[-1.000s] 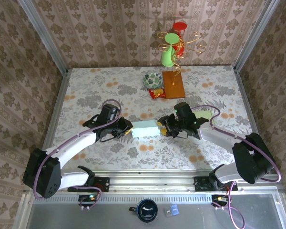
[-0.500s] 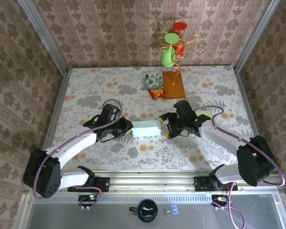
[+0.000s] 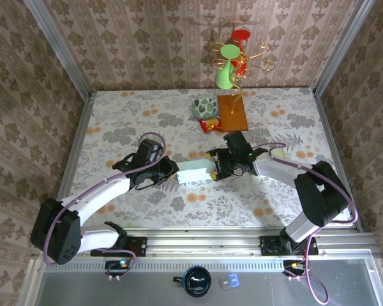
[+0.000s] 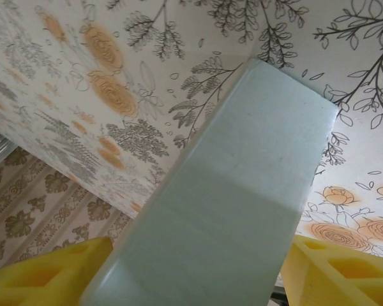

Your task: Fold the paper box

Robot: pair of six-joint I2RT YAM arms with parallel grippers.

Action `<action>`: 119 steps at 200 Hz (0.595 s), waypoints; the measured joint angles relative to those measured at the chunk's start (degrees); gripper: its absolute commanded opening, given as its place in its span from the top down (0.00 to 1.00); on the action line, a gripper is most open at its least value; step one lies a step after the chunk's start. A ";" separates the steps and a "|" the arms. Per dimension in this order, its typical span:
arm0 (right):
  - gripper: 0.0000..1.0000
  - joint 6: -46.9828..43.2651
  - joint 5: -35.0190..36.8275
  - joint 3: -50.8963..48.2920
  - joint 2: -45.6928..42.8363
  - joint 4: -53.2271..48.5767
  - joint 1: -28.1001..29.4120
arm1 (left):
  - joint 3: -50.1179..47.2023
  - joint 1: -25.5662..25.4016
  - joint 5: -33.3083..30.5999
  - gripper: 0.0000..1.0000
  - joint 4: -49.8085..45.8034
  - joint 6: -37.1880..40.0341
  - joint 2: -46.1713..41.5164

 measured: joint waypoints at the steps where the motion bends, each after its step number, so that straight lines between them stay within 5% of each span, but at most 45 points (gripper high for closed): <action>1: 0.32 0.00 -0.04 0.00 0.04 0.04 0.00 | 0.02 0.00 -0.04 0.85 -0.02 0.02 0.00; 33: 0.39 -0.04 -0.42 0.00 0.15 0.63 0.00 | 0.57 -0.42 -0.24 0.84 -1.14 0.42 0.02; 73: 0.48 -0.96 -1.40 -1.05 0.15 3.89 0.00 | 2.43 -1.16 -1.97 0.67 -5.81 2.10 -0.04; 119: 0.49 -4.11 -2.27 -5.49 -0.09 14.12 0.00 | 6.82 -1.11 -3.67 0.62 -12.22 3.43 -3.69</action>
